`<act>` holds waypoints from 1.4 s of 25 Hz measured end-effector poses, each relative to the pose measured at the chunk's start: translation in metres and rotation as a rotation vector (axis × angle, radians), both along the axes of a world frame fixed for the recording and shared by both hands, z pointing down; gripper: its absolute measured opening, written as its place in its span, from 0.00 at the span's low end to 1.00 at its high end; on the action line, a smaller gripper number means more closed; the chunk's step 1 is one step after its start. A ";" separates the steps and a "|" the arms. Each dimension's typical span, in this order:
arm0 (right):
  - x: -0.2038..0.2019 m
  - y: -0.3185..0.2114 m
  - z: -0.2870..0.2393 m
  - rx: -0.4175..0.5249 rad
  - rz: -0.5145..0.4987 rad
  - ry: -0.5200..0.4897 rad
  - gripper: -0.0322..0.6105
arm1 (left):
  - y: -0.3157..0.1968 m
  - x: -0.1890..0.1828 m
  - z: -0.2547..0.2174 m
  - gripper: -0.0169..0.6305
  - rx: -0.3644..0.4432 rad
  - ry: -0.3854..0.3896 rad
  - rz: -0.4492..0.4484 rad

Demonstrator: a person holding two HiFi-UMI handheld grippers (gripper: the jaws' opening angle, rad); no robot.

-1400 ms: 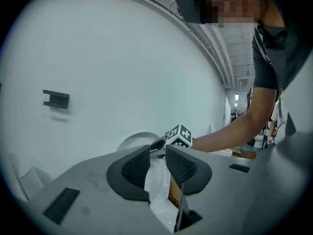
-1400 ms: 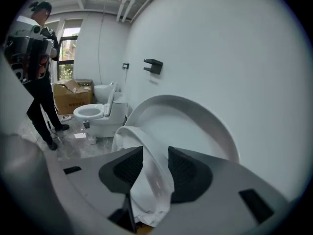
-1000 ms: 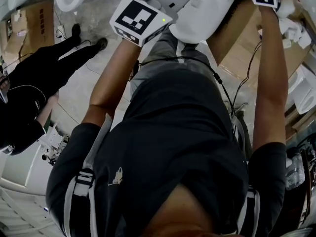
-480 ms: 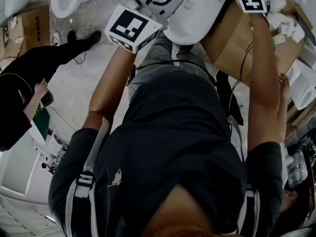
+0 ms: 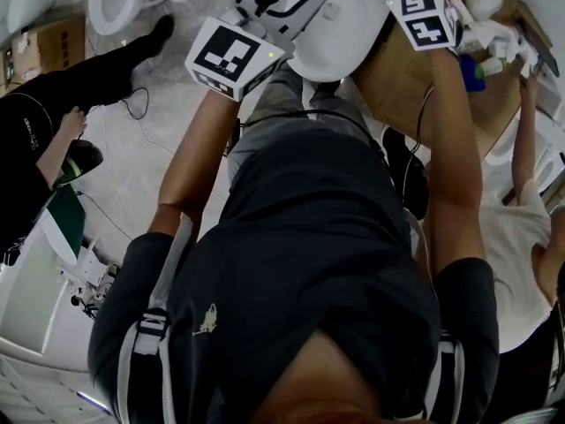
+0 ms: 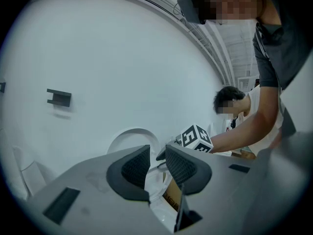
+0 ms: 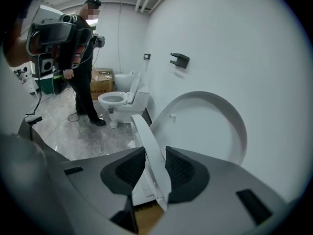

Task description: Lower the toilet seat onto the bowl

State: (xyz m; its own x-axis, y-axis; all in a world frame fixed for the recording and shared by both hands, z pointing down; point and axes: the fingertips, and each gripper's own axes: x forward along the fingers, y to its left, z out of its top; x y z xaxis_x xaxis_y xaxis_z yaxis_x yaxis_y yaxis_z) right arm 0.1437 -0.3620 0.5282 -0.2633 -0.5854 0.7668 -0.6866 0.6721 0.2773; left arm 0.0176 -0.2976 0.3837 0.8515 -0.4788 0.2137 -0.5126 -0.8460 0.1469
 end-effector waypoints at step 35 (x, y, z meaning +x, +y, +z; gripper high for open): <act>-0.083 0.216 0.107 -0.438 -0.312 -0.020 0.28 | 0.037 -0.007 0.013 0.15 -0.041 -0.021 -0.012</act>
